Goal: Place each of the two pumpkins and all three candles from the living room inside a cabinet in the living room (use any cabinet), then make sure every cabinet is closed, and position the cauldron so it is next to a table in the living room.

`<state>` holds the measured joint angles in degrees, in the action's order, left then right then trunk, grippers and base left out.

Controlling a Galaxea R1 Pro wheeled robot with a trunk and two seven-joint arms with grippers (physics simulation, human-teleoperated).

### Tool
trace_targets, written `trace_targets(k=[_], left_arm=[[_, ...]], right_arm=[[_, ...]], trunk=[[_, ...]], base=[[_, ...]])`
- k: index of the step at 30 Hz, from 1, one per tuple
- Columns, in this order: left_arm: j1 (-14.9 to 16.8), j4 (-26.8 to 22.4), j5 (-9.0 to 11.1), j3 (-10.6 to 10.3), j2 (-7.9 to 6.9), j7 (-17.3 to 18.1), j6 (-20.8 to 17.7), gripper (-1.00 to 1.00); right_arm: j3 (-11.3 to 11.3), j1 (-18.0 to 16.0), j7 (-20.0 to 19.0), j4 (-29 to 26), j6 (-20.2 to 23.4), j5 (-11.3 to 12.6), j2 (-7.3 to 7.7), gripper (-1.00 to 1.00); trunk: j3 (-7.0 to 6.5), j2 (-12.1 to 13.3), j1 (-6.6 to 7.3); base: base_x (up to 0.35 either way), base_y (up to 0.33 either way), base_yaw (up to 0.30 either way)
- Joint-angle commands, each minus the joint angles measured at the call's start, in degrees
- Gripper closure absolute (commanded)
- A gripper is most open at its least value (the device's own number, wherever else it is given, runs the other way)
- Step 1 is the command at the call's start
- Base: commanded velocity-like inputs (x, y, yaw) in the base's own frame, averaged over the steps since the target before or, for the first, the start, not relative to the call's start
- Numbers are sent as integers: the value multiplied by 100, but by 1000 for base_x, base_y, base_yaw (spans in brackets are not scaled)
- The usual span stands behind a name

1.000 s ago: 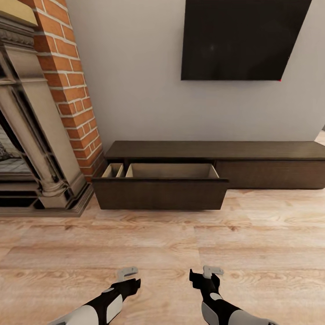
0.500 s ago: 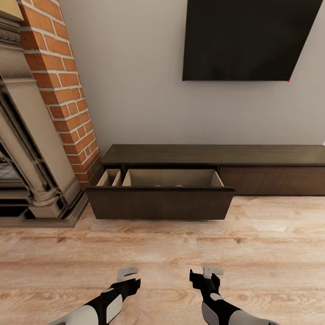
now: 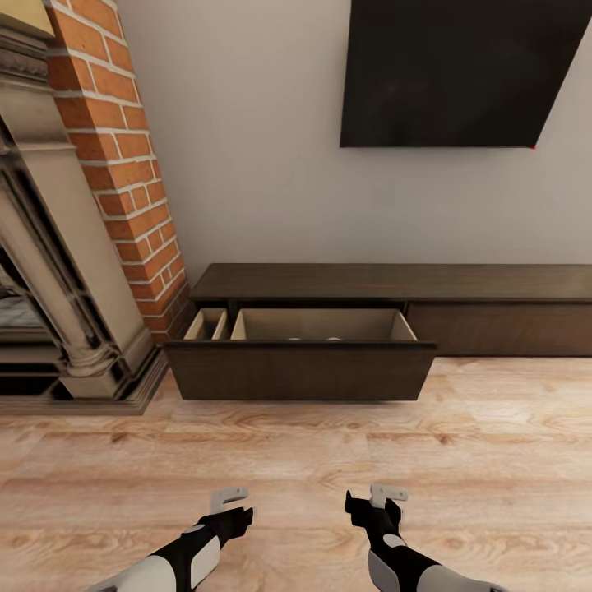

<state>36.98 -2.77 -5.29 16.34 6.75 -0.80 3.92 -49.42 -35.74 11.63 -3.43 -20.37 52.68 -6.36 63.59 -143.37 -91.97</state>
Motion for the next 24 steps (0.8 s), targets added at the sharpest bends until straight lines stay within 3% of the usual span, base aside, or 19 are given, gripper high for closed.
trace_targets(k=[1,13,24], left_arm=[[3,4,-57,45,2,-8,20,-100],[3,4,-39,45,-5,-8,15,-100],[3,4,-50,45,1,-8,12,-100]], right_arm=[[-49,-3,28,0,-11,32,-1,-100],[-50,40,24,0,-11,32,-5,-100],[-50,50,24,0,-19,32,-6,-100]], trunk=[[5,-2,1],[5,-2,1],[5,-2,1]], base=[[0,275,0],[18,234,0],[217,80,0]])
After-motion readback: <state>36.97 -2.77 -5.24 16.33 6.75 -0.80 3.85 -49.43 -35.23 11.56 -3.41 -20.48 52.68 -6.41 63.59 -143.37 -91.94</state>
